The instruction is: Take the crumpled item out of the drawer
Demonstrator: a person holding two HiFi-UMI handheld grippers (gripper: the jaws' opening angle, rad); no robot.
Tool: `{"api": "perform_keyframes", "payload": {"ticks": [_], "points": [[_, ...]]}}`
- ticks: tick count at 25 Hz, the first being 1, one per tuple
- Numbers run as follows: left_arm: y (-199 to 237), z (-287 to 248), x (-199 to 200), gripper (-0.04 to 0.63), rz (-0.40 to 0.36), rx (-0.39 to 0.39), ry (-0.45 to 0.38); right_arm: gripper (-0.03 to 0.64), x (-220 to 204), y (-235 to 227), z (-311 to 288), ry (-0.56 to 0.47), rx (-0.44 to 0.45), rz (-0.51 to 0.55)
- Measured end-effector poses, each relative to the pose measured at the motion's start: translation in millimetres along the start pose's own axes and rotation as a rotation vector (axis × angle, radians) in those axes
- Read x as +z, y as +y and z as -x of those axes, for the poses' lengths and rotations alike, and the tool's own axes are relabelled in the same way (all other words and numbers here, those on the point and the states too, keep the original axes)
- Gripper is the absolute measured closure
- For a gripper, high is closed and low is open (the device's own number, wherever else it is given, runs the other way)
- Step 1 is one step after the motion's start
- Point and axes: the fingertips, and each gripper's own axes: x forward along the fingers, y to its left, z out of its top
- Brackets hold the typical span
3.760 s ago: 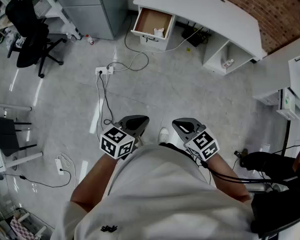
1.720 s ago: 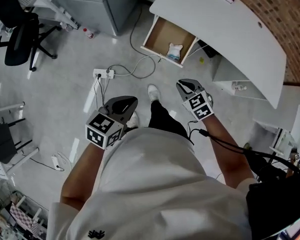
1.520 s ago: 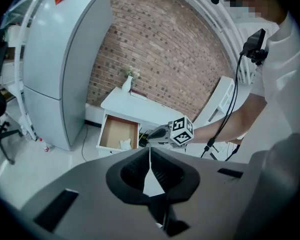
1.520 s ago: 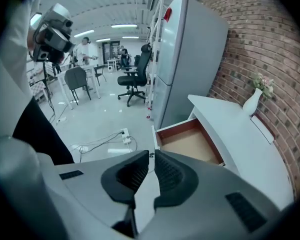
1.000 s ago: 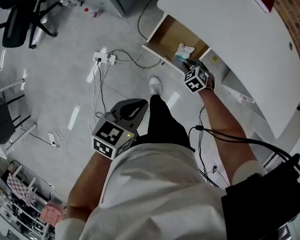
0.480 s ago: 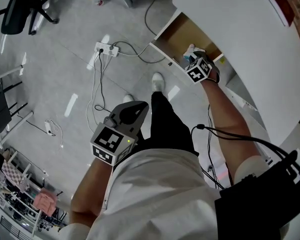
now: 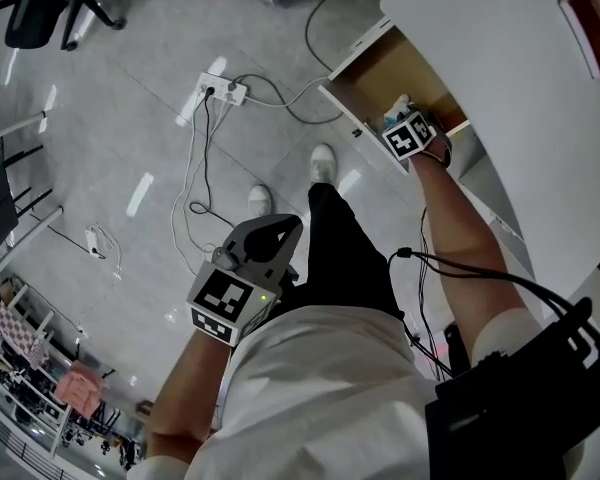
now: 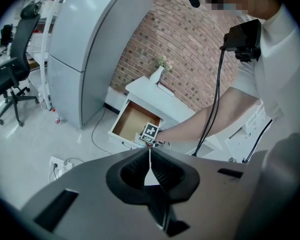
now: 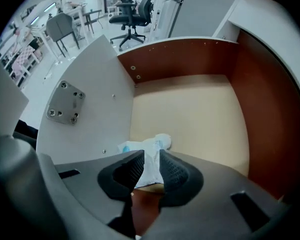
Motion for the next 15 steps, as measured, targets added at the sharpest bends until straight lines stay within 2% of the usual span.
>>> {"api": "perform_keyframes", "payload": {"ticks": [8, 15], "points": [[-0.3, 9.2, 5.1, 0.569, 0.011, 0.011, -0.007, 0.502, -3.3, -2.0, -3.4, 0.030, 0.019, -0.028], [1.3, 10.5, 4.7, 0.571, 0.021, 0.014, -0.005, 0.555, 1.8, -4.0, -0.1, 0.014, 0.007, -0.025]]}}
